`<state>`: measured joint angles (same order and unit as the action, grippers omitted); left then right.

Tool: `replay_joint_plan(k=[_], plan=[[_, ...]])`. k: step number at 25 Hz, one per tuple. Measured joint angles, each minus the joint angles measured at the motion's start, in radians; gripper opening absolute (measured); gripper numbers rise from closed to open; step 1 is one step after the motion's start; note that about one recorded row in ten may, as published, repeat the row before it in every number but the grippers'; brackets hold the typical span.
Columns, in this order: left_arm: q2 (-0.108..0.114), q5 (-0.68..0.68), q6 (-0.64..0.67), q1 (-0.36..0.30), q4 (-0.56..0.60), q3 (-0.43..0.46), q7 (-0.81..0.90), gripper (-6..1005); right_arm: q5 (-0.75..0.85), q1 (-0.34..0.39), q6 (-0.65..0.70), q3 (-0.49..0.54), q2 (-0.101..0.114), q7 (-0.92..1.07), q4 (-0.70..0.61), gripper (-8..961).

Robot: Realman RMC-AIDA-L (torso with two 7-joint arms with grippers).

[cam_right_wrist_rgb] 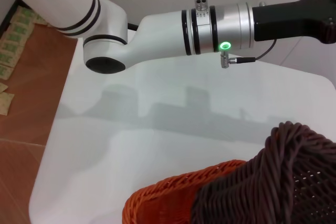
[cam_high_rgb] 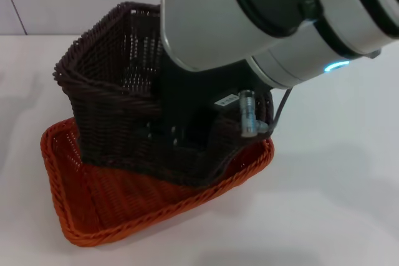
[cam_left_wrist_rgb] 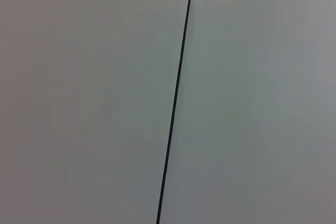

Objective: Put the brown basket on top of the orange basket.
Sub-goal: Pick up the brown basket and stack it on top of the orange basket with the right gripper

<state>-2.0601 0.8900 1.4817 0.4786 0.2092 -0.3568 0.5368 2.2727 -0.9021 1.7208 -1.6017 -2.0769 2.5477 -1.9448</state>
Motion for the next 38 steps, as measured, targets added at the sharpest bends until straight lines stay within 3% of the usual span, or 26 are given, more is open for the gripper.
replay_joint_plan(k=[13, 38], plan=[[0.0, 0.002, -0.001, 0.004, -0.002, -0.01, 0.0, 797, 0.069, -0.003, -0.059, -0.087, 0.0, -0.003, 0.001, 149], [0.001, 0.001, -0.002, 0.004, -0.008, -0.01, 0.0, 797, 0.063, -0.018, -0.079, -0.139, 0.0, -0.003, 0.025, 149]])
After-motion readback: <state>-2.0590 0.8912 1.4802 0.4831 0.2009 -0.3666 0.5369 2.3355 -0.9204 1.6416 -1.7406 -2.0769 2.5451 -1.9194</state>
